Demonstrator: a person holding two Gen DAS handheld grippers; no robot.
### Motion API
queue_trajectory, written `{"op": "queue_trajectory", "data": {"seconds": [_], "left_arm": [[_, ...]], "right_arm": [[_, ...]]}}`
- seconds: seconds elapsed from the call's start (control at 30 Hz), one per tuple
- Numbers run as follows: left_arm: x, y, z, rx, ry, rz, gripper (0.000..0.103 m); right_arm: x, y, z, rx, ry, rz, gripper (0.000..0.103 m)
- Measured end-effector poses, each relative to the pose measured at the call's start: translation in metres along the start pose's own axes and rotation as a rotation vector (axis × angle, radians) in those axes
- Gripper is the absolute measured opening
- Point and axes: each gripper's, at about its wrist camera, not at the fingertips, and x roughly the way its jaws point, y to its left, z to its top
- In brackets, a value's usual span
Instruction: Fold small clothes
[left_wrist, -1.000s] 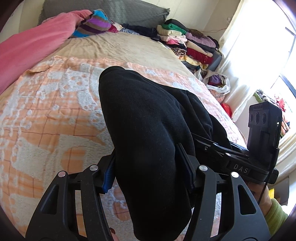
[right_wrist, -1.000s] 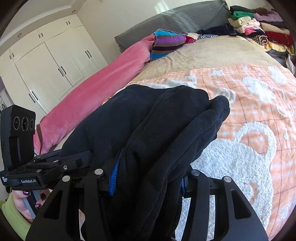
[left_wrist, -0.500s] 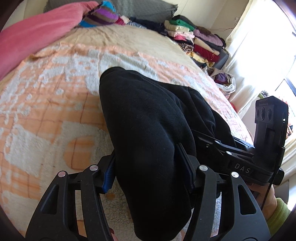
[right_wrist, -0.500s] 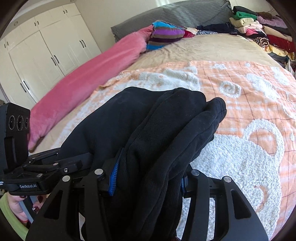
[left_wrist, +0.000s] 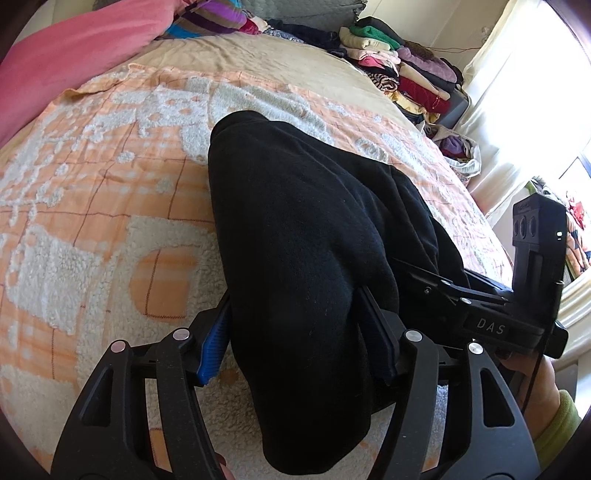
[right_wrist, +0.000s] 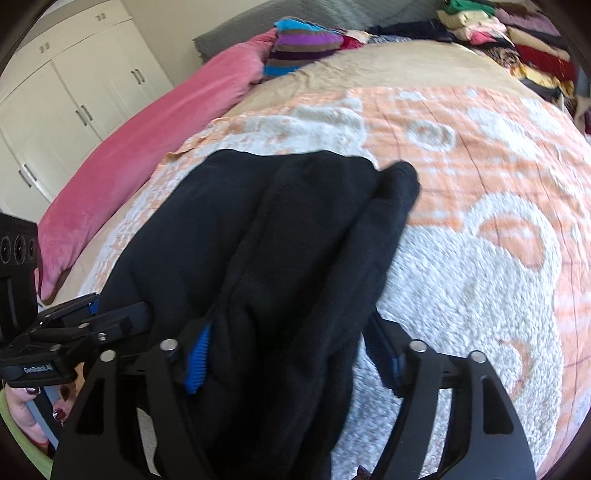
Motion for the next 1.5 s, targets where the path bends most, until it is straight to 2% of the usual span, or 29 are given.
{"op": "queue_trajectory", "data": {"seconds": [0.17, 0.2, 0.27, 0.33, 0.47, 0.5, 0.63, 0.67, 0.73, 0.83, 0.93, 1.07, 1.17, 1.37, 1.5], "left_arm": [[0.0, 0.0, -0.002, 0.001, 0.007, 0.01, 0.058], [-0.001, 0.0, -0.002, 0.0, 0.006, 0.012, 0.058], [-0.005, 0.0, -0.001, 0.003, 0.005, 0.019, 0.058], [-0.011, -0.001, 0.0, 0.009, -0.001, 0.035, 0.058], [-0.032, -0.005, 0.003, 0.034, -0.037, 0.081, 0.057], [-0.038, -0.006, 0.004, 0.036, -0.049, 0.088, 0.059], [-0.067, -0.013, 0.009, 0.053, -0.097, 0.109, 0.082], [-0.073, -0.014, 0.009, 0.055, -0.103, 0.109, 0.083], [-0.086, -0.018, 0.01, 0.06, -0.12, 0.12, 0.093], [-0.106, -0.025, 0.006, 0.088, -0.15, 0.171, 0.093], [-0.121, -0.031, -0.002, 0.111, -0.164, 0.188, 0.093], [-0.138, -0.034, -0.017, 0.122, -0.174, 0.208, 0.093], [-0.147, -0.033, -0.027, 0.106, -0.172, 0.191, 0.093], [-0.152, -0.031, -0.056, 0.07, -0.138, 0.186, 0.093], [-0.146, -0.032, -0.073, 0.082, -0.109, 0.214, 0.093]], "right_arm": [[-0.001, -0.001, -0.002, 0.018, 0.003, -0.005, 0.08], [-0.006, 0.002, -0.002, 0.003, -0.011, -0.024, 0.083], [-0.02, 0.004, -0.003, -0.017, -0.046, -0.029, 0.084], [-0.036, 0.007, -0.002, -0.023, -0.093, -0.055, 0.095], [-0.07, 0.013, -0.003, -0.038, -0.192, -0.085, 0.098], [-0.076, 0.015, -0.005, -0.041, -0.21, -0.091, 0.098], [-0.107, 0.023, -0.008, -0.051, -0.296, -0.105, 0.098], [-0.114, 0.025, -0.008, -0.05, -0.314, -0.102, 0.098], [-0.133, 0.03, -0.009, -0.045, -0.348, -0.073, 0.098], [-0.159, 0.04, -0.016, -0.038, -0.387, -0.024, 0.098], [-0.18, 0.053, -0.024, -0.031, -0.409, 0.034, 0.098], [-0.199, 0.073, -0.035, -0.043, -0.411, 0.056, 0.098], [-0.206, 0.082, -0.047, -0.04, -0.392, 0.067, 0.098], [-0.198, 0.089, -0.082, -0.005, -0.307, -0.024, 0.098], [-0.19, 0.092, -0.104, -0.035, -0.277, -0.137, 0.098]]}}
